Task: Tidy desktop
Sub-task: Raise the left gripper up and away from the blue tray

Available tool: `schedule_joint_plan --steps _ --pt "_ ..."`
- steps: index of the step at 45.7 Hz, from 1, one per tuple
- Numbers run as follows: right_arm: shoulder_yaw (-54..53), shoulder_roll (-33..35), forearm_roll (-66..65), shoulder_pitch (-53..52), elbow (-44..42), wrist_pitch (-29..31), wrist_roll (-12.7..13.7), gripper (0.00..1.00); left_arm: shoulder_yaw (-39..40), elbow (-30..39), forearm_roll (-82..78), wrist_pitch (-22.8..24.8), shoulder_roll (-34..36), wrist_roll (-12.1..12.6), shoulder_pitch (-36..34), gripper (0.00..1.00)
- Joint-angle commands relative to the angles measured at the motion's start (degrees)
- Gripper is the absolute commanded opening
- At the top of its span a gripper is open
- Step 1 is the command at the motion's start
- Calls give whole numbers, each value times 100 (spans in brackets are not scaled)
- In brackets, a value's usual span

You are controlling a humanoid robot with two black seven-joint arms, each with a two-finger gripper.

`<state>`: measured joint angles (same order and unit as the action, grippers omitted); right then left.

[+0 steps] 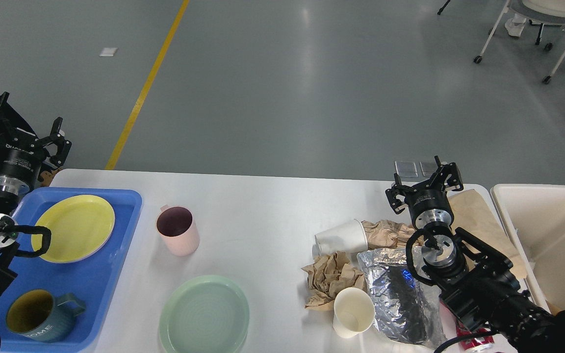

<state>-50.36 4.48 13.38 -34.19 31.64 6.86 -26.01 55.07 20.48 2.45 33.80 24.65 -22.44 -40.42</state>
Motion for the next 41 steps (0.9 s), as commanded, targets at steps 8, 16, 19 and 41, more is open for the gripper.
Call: schedule_joint_plan --steps 8,16,19,41 --pt "0 0 6 0 0 0 0 100 -102 8 -8 -40 -56 2 60 97" --pt "0 0 -2 0 0 0 0 100 -111 0 -8 -137 -12 81 -10 97" --pt "0 0 -2 0 0 0 0 100 -120 0 -25 -181 -30 90 -45 97" --pt "0 0 -2 0 0 0 0 100 -1111 -44 -113 -102 260 187 -265 97"
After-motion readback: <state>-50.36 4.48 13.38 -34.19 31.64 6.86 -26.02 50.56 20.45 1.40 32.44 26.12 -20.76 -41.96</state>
